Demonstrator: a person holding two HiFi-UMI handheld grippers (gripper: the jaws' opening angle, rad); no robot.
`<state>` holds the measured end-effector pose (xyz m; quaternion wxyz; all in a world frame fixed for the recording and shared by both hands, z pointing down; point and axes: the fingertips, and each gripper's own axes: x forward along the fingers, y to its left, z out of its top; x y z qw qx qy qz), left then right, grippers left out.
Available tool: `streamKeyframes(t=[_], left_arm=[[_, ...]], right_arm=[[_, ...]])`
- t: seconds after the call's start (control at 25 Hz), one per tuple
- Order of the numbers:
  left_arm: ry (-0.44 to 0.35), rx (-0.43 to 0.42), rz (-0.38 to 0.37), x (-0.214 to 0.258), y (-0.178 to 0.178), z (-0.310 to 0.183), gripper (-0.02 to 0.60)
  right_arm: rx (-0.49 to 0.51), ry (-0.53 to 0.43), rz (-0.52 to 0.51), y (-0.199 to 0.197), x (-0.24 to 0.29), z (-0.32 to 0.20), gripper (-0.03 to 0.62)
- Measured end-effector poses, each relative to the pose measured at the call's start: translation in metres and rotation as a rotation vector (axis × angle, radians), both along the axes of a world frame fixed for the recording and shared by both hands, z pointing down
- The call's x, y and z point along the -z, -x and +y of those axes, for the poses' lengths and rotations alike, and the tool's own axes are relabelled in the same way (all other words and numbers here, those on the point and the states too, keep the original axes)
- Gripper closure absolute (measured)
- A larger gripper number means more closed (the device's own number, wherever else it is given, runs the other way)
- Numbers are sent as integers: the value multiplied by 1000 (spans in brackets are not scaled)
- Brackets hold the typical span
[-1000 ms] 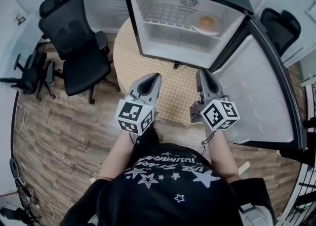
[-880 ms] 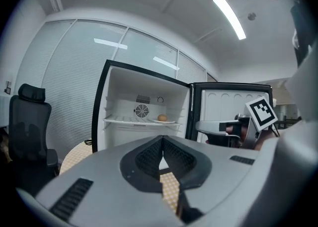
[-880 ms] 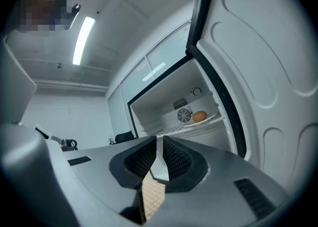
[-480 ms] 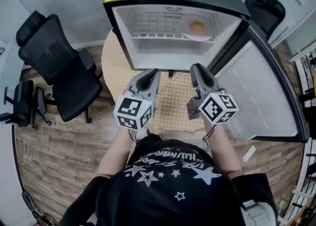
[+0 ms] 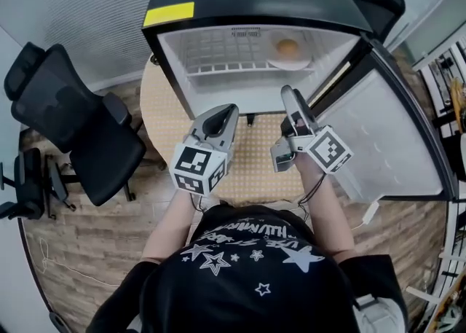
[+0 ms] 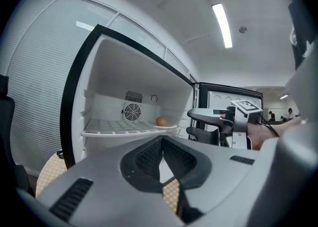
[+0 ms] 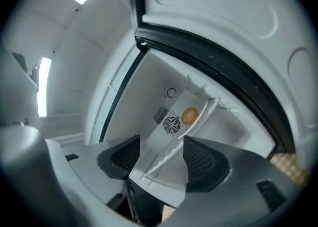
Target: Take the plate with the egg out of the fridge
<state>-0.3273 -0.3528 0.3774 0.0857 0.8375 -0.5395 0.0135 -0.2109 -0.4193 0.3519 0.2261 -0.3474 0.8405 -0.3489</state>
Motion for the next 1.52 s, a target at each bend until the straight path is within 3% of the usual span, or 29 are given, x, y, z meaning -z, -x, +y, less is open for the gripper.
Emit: streamKeyframes(t=[0.16,0.36,0.6,0.96,1.2,1.32,1.44,1.52], left_arm=[[8,-29,7,-1,4,-11,572],[20,-65,12,-5,6,-21,572],[38,-103,14,-14,6,-33,572],[39,-129,19,-15,3,-46,572],[36,-123,25,-18,6,-53,572],[22,-125,37,-16,5,-54,572],[17,-125,41,-14,6,-56,572],[20,-124,44,-16,6,-56,572]], right_arm=[[-68,156,-156,-8,-14,-17,341],[-138,246,-314,-11,-20,-37,341],[-215,306,-441,-20,-25,-63,341],[-233,347,-571,-22,-25,-78,341],[-222,338,-580,-20,-22,-85,342],[-233,346,-526,-19,-26,-88,352],[-267,387,-435,-19,-37,-89,454],[-285,422,-427,-19,-45,-90,531]])
